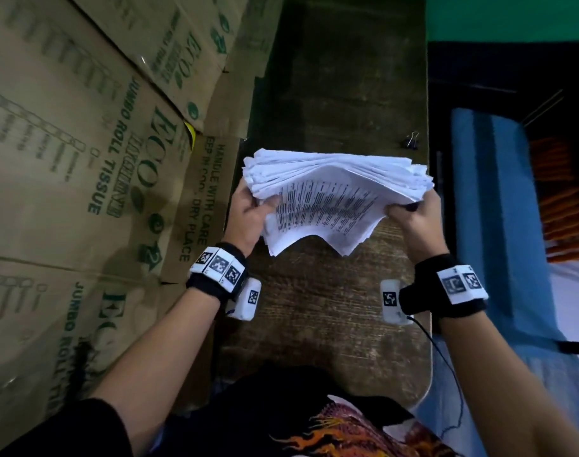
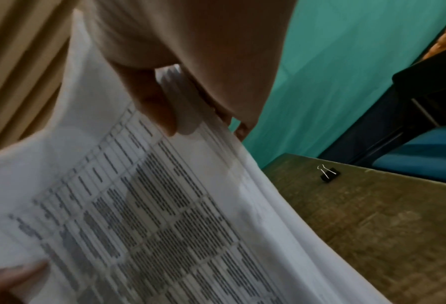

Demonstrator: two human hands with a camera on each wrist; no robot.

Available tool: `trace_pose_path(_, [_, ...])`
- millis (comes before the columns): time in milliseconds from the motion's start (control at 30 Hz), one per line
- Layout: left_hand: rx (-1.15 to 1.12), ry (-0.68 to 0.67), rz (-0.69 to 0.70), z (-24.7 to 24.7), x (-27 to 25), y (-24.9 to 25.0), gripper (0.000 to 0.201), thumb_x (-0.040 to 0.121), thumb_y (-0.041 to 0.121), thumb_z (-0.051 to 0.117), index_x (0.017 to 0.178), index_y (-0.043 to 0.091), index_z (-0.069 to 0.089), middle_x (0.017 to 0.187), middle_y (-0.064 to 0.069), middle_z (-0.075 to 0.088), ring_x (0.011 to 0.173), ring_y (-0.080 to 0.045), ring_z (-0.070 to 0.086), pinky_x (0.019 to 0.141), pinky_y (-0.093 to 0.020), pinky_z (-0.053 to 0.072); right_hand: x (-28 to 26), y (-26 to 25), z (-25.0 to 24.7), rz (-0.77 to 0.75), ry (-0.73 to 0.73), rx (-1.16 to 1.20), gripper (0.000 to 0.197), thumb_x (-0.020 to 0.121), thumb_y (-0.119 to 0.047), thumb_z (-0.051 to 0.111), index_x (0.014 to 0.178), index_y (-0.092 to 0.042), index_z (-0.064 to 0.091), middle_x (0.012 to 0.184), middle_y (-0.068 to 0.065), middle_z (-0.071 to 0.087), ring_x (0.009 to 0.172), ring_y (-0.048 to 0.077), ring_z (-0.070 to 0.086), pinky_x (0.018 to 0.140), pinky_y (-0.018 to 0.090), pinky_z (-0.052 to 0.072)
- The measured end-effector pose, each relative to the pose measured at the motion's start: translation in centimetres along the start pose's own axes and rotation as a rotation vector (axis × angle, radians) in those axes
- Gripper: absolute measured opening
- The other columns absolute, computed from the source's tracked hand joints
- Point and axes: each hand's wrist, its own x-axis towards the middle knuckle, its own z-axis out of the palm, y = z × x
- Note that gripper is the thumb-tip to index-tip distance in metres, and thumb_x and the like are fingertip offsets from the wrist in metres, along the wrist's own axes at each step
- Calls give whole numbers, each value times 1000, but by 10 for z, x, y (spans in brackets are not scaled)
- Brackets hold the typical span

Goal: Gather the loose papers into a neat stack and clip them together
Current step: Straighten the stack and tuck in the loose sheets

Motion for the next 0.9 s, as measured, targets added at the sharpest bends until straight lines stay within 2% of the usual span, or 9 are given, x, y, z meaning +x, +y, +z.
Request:
trace_pose_path(200, [70, -86, 126, 3, 12, 14, 47, 62, -9, 48, 107, -20, 51, 96, -16, 61, 86, -2, 62, 75, -16, 47, 10, -11, 3, -56, -98, 72, 59, 57, 10, 47, 113, -9, 44, 106, 8, 52, 99, 18, 52, 85, 31, 43])
trace_pose_path(300, [62, -108, 120, -4, 17, 16, 50, 64, -13, 49, 114, -9, 50, 103, -7, 62, 96, -10, 60, 80, -18, 49, 8, -8, -4, -31, -80, 65, 58, 61, 5, 55, 116, -10, 46, 107, 2, 56, 98, 11, 54, 83, 22, 45])
trace_pose_path(367, [88, -154, 98, 0, 13, 17, 46, 70, -24, 52, 111, -2, 52, 96, 10, 67, 92, 5, 63, 80, -10, 48, 4, -2, 1, 29, -103, 8, 56, 62, 7, 56, 116, -7, 54, 105, -6, 65, 97, 7, 60, 83, 23, 48])
trace_pose_path(433, [86, -160, 101, 7, 11, 15, 49, 70, -26, 54, 112, 1, 54, 98, 13, 64, 91, 11, 63, 79, -10, 48, 2, 5, 5, 58, -119, -13, 54, 62, 7, 57, 115, -6, 58, 100, -12, 69, 95, 4, 62, 82, 24, 50])
trace_pose_path(500, [30, -127, 88, 4, 14, 11, 46, 67, -14, 57, 112, -2, 56, 97, 7, 65, 90, 4, 64, 78, -18, 50, 2, 8, -2, 75, -94, 45, 67, 64, -3, 63, 129, 0, 47, 115, -1, 65, 107, 12, 59, 90, 30, 50])
trace_pose_path(600, [35, -140, 38, 0, 17, 4, 42, 72, -8, 65, 105, 16, 60, 94, 14, 69, 90, 5, 65, 79, -15, 51, -1, 9, -11, 70, -174, -8, 76, 67, -12, 66, 137, 0, 39, 130, 6, 58, 121, 18, 54, 101, 31, 45])
trace_pose_path(700, [91, -67, 58, 14, 15, 3, 39, 76, -10, 68, 92, 25, 62, 91, 15, 67, 82, 9, 65, 73, -10, 51, -2, 8, 1, 49, -175, -111, 56, 70, -1, 76, 122, -7, 54, 110, -15, 70, 106, 2, 63, 89, 19, 49])
trace_pose_path(800, [98, -35, 100, 17, 26, 15, 33, 74, -9, 70, 90, 19, 64, 87, 12, 67, 77, 9, 65, 69, -11, 50, 5, -9, -9, 2, -33, -96, 54, 71, 3, 79, 120, 5, 56, 108, -2, 71, 99, 8, 66, 84, 22, 52])
trace_pose_path(900, [186, -213, 159, 9, 37, 39, 37, 74, -3, 71, 87, 31, 64, 85, 11, 68, 80, 5, 63, 73, -17, 50, 16, -45, -35, 17, -127, -224, 69, 61, -20, 89, 120, -15, 52, 108, 5, 64, 92, 9, 62, 77, 26, 54])
